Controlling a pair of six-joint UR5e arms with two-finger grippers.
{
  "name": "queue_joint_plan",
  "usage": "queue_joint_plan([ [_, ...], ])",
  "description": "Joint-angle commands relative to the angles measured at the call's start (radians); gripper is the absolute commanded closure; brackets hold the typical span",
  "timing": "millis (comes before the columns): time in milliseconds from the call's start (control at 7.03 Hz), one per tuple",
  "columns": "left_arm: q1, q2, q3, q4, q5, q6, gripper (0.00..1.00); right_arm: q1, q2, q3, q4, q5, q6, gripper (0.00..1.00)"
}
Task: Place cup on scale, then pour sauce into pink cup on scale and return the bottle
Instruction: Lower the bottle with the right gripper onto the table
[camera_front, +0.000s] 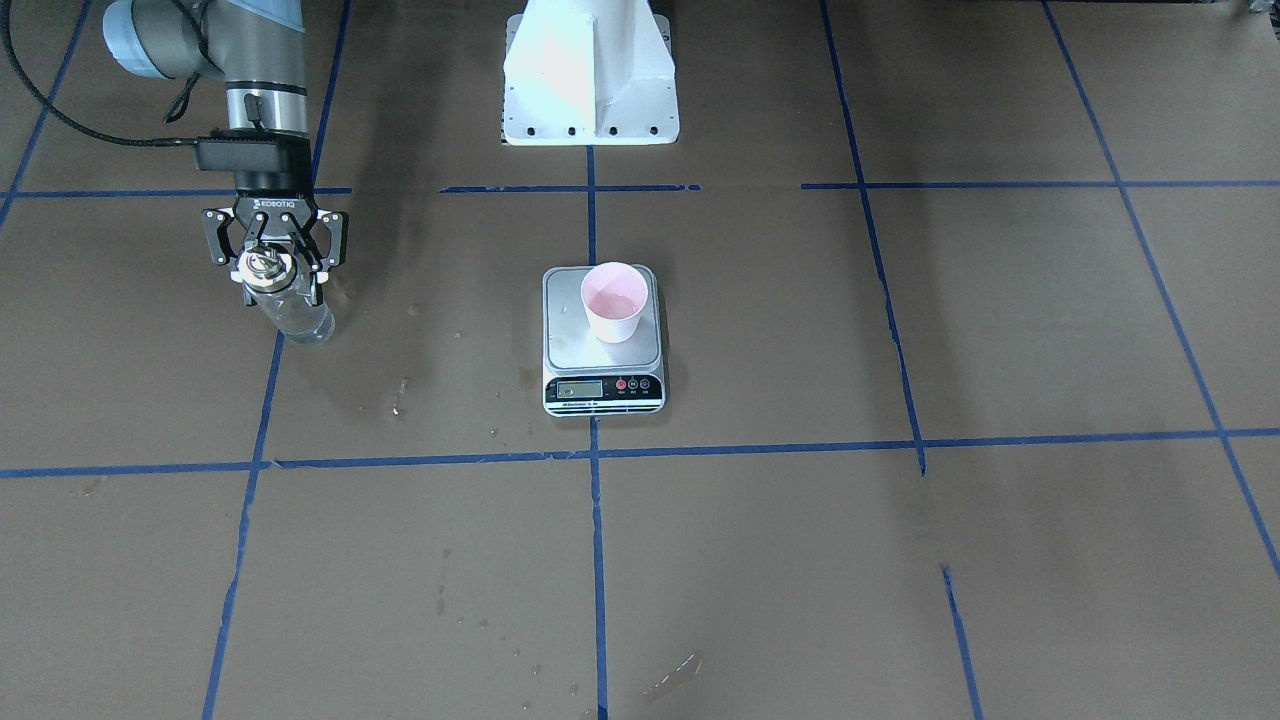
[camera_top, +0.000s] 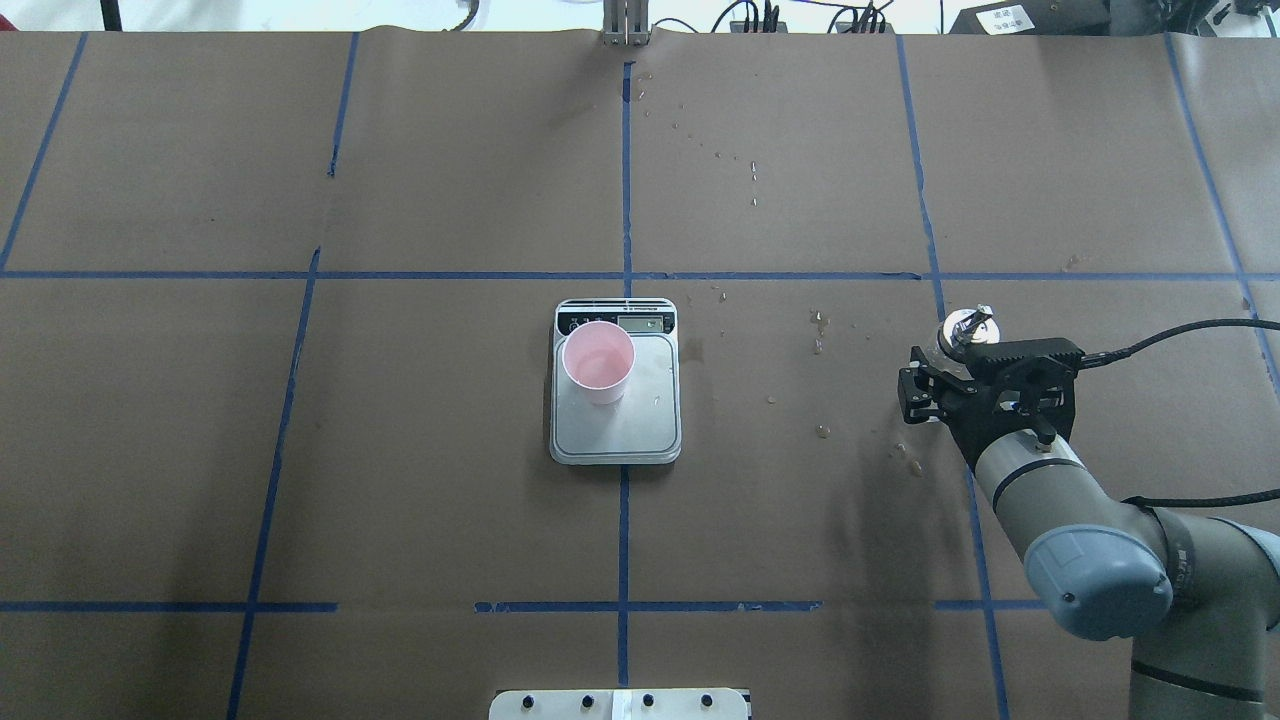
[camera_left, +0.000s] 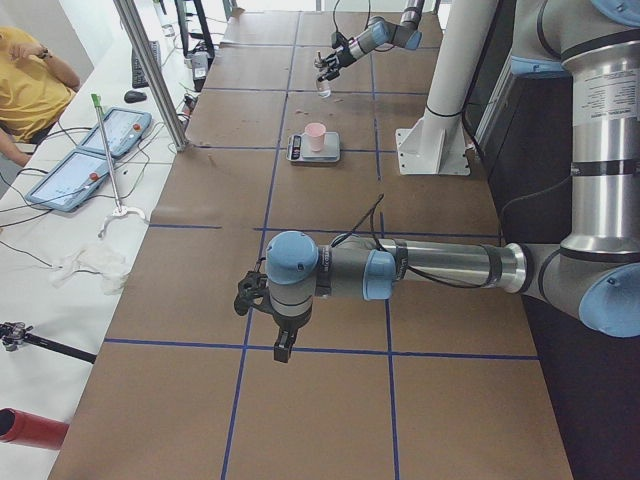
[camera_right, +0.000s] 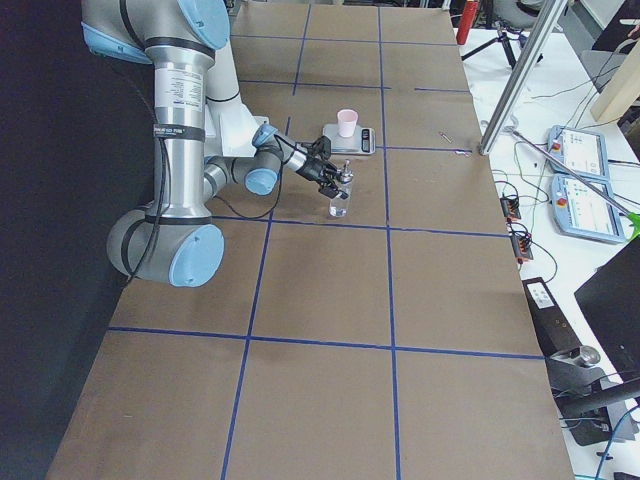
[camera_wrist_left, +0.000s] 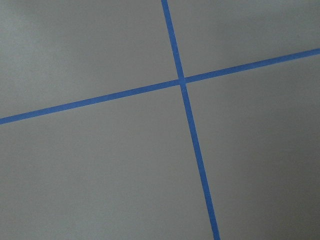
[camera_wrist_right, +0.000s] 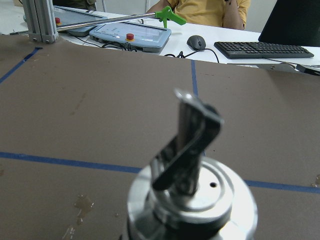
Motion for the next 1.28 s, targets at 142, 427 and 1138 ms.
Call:
queue_joint_plan([
  [142, 0.000, 0.000, 0.000, 0.000, 0.000, 0.000, 0.00, -0.001, -0.007, -0.002, 0.018, 0.002, 0.000, 0.33],
  [427, 0.000, 0.000, 0.000, 0.002, 0.000, 0.000, 0.00, -0.001, -0.008, -0.001, 0.020, 0.000, 0.002, 0.27],
  [1138, 0.000, 0.000, 0.000, 0.000, 0.000, 0.000, 0.00, -0.001, -0.008, -0.001, 0.020, 0.000, 0.002, 0.01],
])
